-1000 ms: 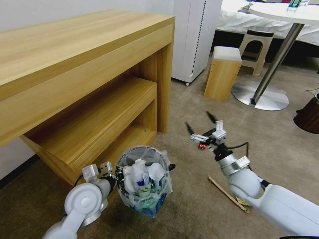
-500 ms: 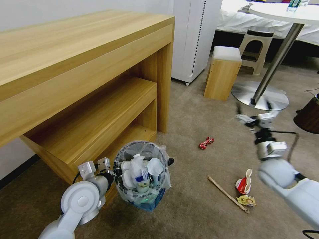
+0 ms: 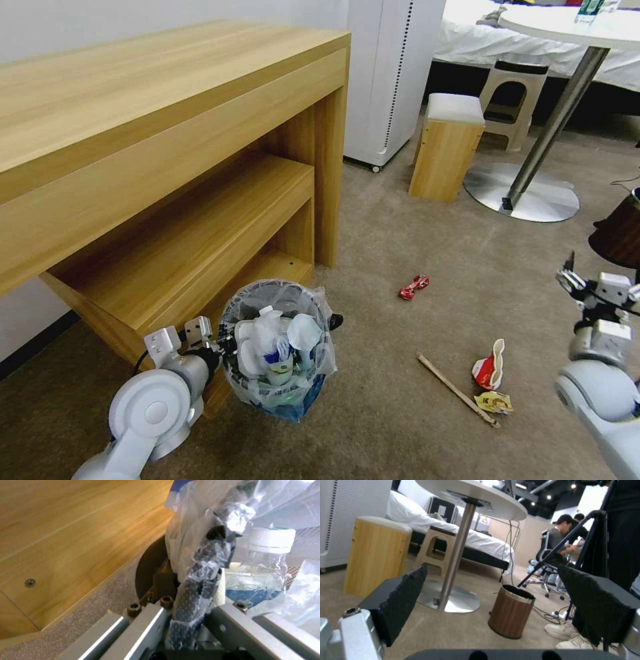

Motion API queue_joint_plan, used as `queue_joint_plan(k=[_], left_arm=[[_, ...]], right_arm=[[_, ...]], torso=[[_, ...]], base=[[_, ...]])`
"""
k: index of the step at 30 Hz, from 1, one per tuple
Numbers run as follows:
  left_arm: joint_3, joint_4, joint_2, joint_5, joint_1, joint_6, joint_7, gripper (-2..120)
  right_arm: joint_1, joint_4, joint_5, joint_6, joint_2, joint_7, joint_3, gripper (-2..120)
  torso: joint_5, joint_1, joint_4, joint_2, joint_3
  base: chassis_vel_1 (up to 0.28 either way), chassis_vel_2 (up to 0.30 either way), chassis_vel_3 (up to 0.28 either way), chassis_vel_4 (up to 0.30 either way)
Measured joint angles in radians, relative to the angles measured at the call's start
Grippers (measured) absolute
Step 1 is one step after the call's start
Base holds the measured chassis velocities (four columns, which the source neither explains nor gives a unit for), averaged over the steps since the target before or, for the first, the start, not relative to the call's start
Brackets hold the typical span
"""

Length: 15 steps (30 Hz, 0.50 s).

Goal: Pick up the trash bin and place the garbage on the floor into it.

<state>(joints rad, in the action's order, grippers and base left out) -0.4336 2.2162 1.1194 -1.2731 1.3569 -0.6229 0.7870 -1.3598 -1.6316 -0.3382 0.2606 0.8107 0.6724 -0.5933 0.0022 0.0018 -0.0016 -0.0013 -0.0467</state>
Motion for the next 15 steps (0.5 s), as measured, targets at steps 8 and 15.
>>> queue_joint_plan(k=[8,15], left_arm=[[-0.005,0.031,0.005,0.014,0.018,-0.005,-0.001,0],[-0.024,0.050,0.000,0.016,0.037,-0.006,-0.003,0]], right_arm=[[-0.026,-0.008,0.100,0.010,0.073,-0.027,-0.039,96],[-0.029,-0.009,0.150,0.028,0.095,-0.041,-0.050,95]], torso=[[0.0002,0.000,-0.0002,0.000,0.000],[0.0000,0.000,-0.0001,0.000,0.000]], base=[[0.000,0.000,0.000,0.000],[0.000,0.000,0.000,0.000]])
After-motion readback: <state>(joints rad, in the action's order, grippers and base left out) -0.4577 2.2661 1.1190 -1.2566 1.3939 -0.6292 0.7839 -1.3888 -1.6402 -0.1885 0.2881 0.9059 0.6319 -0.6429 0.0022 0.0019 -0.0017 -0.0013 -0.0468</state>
